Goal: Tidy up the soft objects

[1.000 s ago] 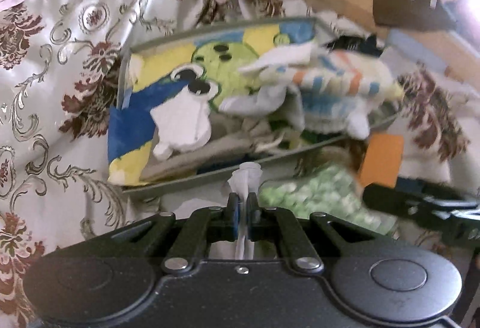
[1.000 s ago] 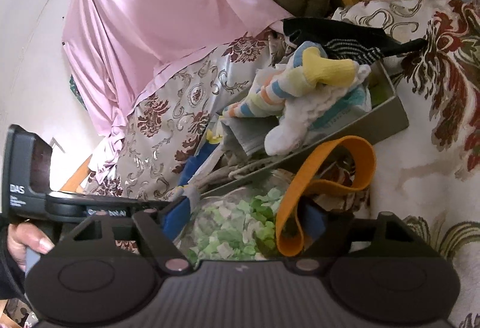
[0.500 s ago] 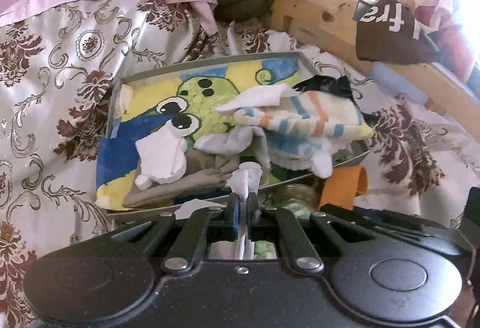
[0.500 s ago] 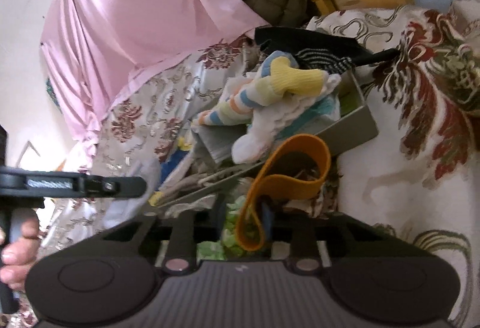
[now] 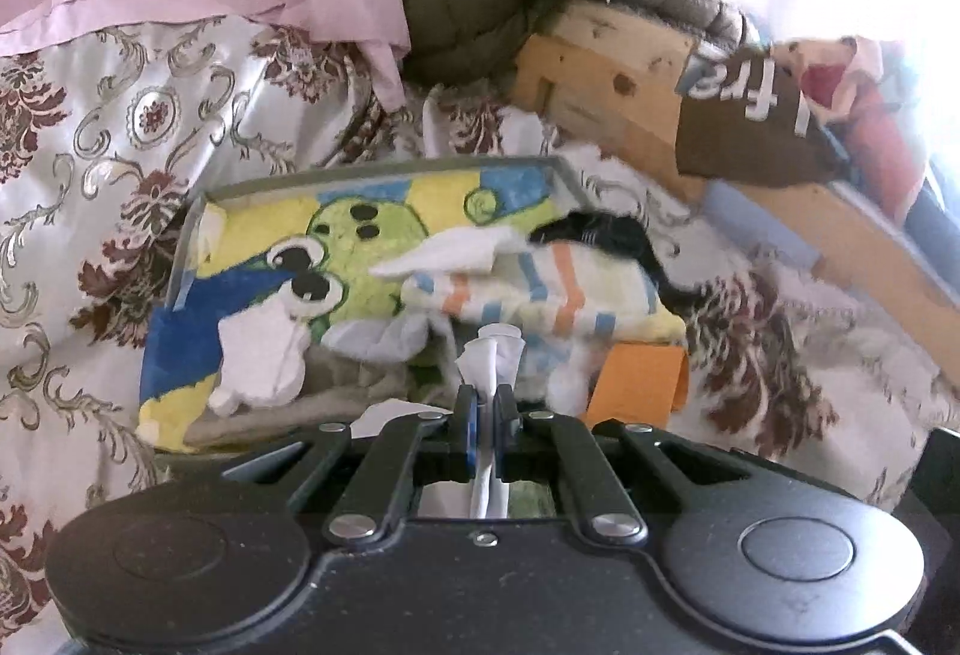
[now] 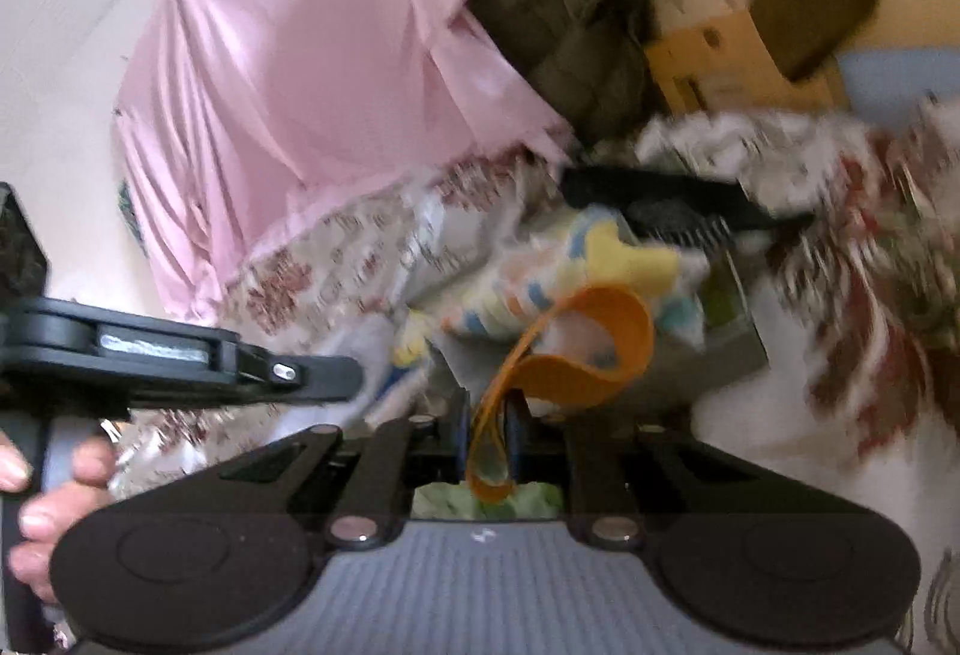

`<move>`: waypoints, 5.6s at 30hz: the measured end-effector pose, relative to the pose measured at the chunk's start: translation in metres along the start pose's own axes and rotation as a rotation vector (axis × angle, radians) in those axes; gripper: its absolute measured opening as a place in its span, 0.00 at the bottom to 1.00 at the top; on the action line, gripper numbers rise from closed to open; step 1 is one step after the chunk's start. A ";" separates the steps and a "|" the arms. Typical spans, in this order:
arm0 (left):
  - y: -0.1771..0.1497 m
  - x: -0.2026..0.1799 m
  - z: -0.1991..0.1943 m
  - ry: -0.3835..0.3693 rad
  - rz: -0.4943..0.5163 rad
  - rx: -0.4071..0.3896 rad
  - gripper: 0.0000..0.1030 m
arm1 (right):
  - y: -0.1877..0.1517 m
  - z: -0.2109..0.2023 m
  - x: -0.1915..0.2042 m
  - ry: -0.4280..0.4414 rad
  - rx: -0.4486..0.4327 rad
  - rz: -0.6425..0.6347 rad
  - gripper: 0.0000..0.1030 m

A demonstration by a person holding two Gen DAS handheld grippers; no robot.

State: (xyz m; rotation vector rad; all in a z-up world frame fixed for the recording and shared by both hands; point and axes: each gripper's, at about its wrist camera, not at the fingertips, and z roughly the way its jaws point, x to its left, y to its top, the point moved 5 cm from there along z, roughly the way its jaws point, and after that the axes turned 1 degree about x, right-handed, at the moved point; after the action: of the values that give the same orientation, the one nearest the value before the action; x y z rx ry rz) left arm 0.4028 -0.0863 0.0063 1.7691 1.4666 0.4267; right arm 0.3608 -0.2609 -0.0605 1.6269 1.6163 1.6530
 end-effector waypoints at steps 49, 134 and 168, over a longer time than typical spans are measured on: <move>0.049 0.090 0.109 0.161 -0.229 -0.015 0.20 | 0.061 0.130 -0.024 -0.041 0.053 0.014 0.48; -0.139 0.030 -0.201 0.519 -0.103 -0.475 0.99 | -0.029 -0.122 0.132 -0.303 -0.157 -0.371 1.00; -0.229 0.040 -0.236 0.571 -0.163 -0.438 0.99 | -0.113 -0.162 0.153 -0.358 -0.045 -0.393 1.00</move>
State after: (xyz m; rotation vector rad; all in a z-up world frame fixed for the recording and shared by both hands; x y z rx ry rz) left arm 0.0979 0.0405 -0.0217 1.2156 1.7147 1.1398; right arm 0.1269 -0.1767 -0.0353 1.3748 1.5717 1.1228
